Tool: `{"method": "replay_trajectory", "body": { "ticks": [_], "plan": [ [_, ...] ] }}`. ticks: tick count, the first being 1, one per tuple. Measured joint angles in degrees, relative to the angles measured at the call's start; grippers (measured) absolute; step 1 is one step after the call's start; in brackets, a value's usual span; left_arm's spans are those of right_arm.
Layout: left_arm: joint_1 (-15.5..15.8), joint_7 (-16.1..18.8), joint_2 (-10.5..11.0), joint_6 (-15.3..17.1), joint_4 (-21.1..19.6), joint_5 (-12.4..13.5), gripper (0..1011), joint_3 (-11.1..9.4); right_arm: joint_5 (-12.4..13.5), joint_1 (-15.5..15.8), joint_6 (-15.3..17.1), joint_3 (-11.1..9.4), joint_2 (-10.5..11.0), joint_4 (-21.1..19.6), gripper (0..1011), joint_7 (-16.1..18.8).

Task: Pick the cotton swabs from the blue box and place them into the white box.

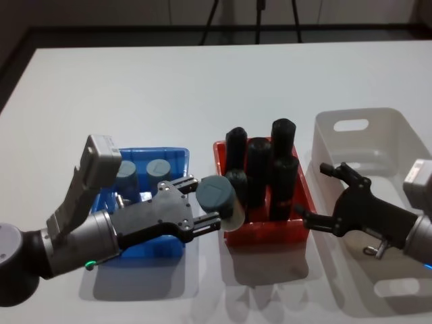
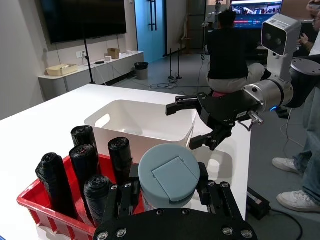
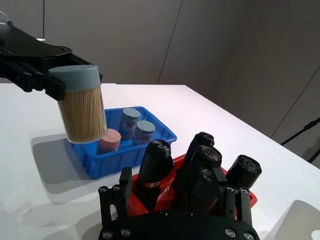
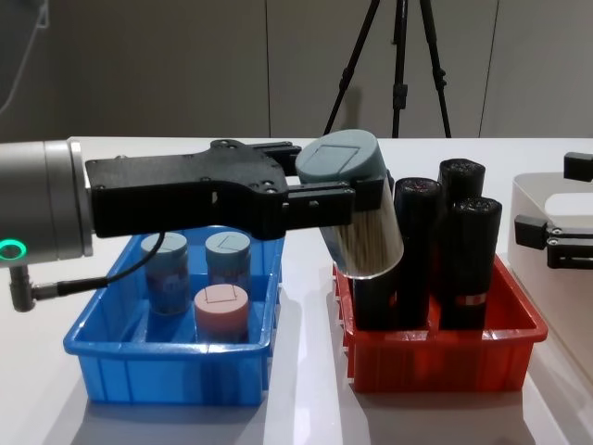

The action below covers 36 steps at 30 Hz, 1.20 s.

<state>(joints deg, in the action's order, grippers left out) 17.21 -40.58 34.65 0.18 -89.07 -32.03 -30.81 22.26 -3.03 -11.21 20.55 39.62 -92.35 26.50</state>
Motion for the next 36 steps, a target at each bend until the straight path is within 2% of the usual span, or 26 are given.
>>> {"method": "replay_trajectory", "body": {
  "ticks": [11,26,36],
  "plan": [
    [0.00,0.00,0.00,0.00,0.00,0.00,652,0.00,0.41,-0.03,-0.16,0.00,-0.34,-0.91,1001,4.41],
    [0.00,0.00,0.00,0.00,0.00,0.00,652,0.00,-0.50,-0.82,-0.77,0.74,-1.41,-1.40,1000,9.68],
    [0.00,0.00,0.00,0.00,0.00,0.00,652,0.00,-1.46,-2.11,-1.25,2.08,-2.58,-0.85,1001,11.08]
  ]
}}
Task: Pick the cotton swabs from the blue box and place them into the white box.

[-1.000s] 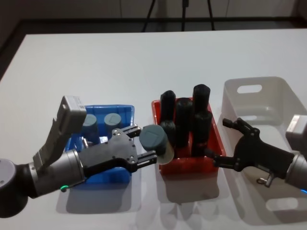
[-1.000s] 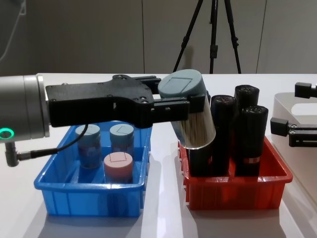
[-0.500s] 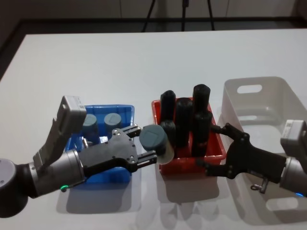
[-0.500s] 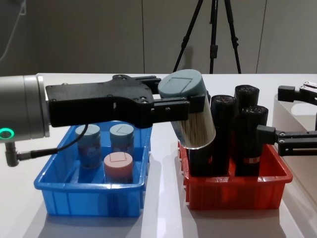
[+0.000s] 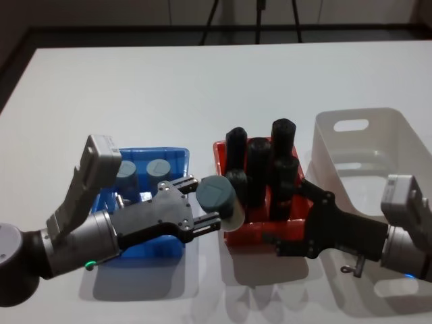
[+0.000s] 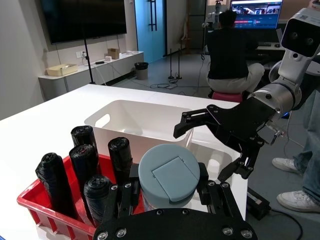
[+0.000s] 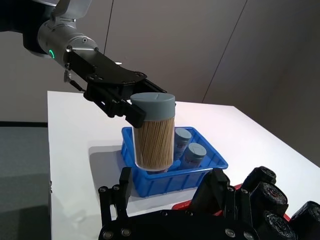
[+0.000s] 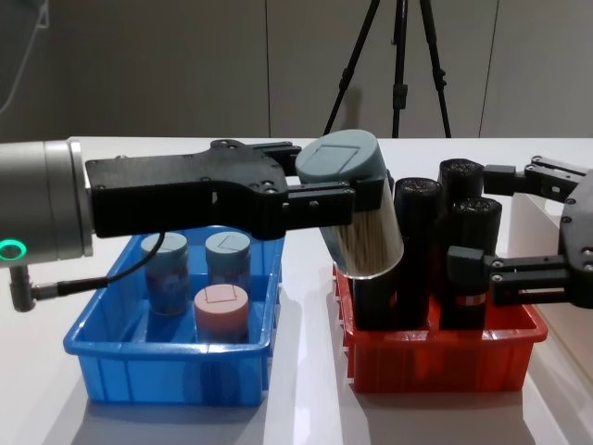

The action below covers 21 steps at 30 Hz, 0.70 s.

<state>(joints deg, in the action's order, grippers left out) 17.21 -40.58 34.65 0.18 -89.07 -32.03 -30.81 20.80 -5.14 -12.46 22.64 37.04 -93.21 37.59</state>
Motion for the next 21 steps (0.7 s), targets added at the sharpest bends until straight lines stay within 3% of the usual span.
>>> {"method": "replay_trajectory", "body": {
  "ticks": [21],
  "plan": [
    [0.00,0.00,0.00,0.00,0.00,0.00,652,0.00,-3.09,-4.18,-0.27,4.00,-3.94,2.73,1001,-0.02]
  ]
}}
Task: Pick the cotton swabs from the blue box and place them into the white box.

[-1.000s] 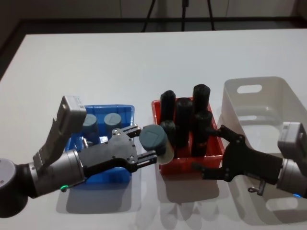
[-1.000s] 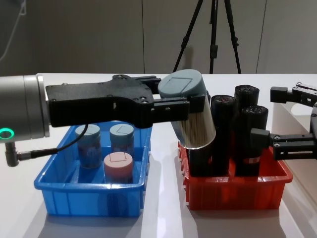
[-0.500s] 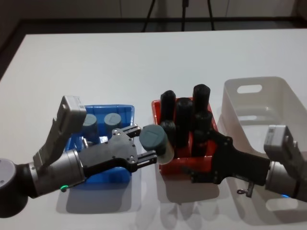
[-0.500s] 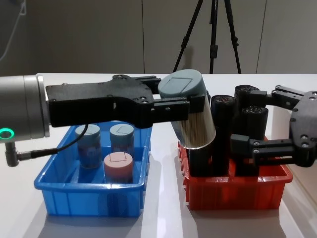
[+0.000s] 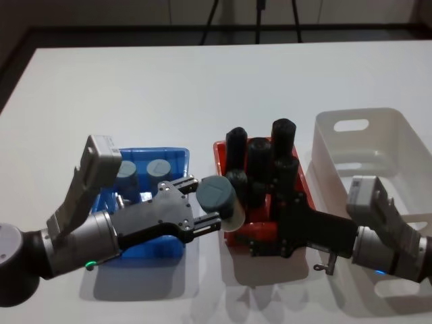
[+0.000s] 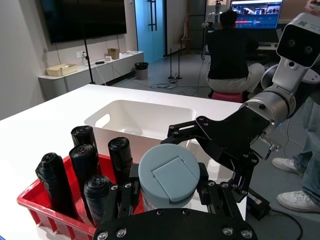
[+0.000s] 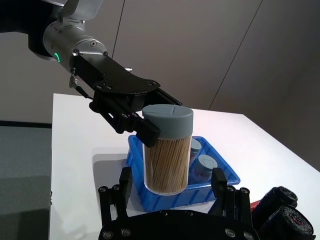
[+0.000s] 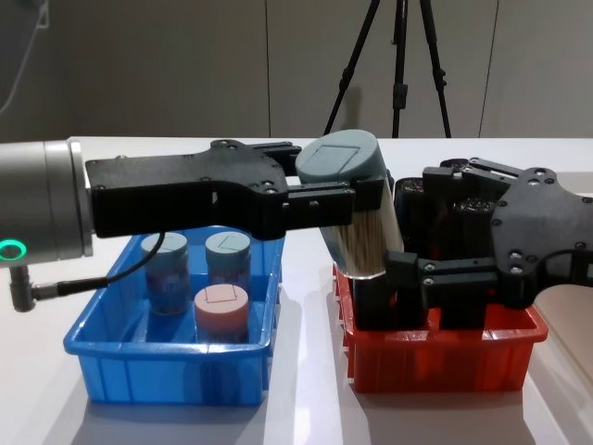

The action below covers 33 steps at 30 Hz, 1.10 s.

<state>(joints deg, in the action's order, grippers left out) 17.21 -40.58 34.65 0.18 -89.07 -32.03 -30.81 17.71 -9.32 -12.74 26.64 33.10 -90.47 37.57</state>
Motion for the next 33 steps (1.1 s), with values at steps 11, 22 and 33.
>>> {"method": "replay_trajectory", "body": {
  "ticks": [11,22,33],
  "plan": [
    [0.00,0.00,0.00,0.00,0.00,0.00,652,0.00,-1.92,-1.65,0.12,1.67,-1.75,1.31,1001,-0.88],
    [0.00,0.00,0.00,0.00,0.00,0.00,652,0.00,-3.38,-2.70,0.73,2.73,-3.54,2.73,1000,-2.08],
    [0.00,0.00,0.00,0.00,0.00,0.00,652,0.00,-4.38,-3.42,1.08,3.37,-4.85,3.69,1001,-2.70]
  ]
}}
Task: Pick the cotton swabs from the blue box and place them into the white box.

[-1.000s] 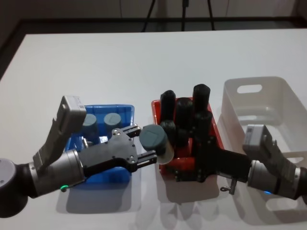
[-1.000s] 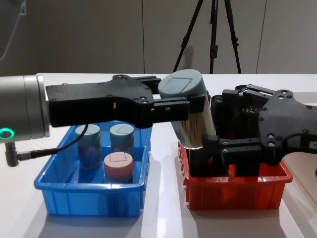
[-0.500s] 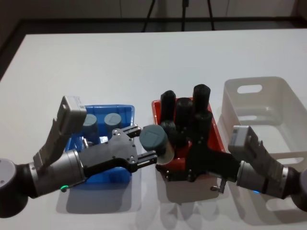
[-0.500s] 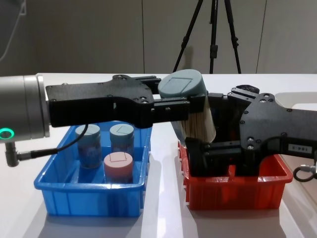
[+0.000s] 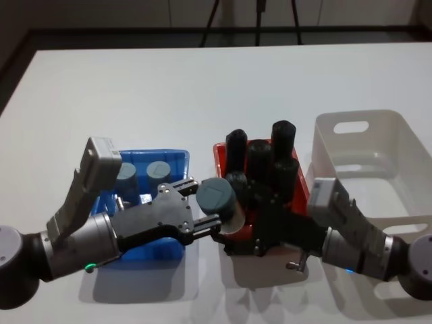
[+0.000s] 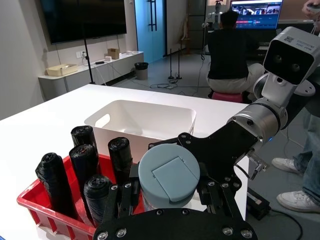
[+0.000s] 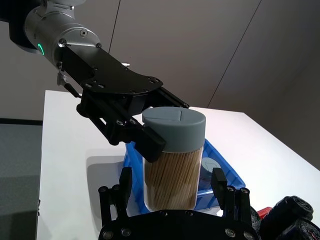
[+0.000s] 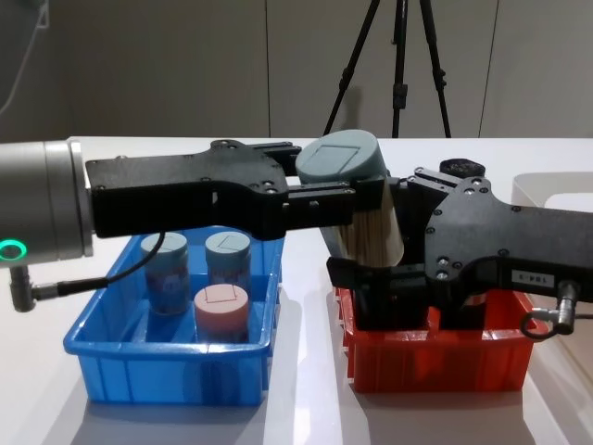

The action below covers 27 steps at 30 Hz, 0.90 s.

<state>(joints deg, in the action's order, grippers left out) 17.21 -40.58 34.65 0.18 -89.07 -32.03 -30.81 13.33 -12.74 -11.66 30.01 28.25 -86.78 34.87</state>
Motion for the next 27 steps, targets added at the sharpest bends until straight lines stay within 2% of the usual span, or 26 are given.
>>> {"method": "replay_trajectory", "body": {
  "ticks": [11,27],
  "plan": [
    [0.00,0.00,0.00,0.00,0.00,0.00,652,0.00,-1.12,-0.97,0.21,0.87,-1.45,1.09,1001,-0.47],
    [0.00,0.00,0.00,0.00,0.00,0.00,652,0.00,-2.55,-1.49,0.69,1.54,-2.33,1.81,1001,-1.11]
  ]
}}
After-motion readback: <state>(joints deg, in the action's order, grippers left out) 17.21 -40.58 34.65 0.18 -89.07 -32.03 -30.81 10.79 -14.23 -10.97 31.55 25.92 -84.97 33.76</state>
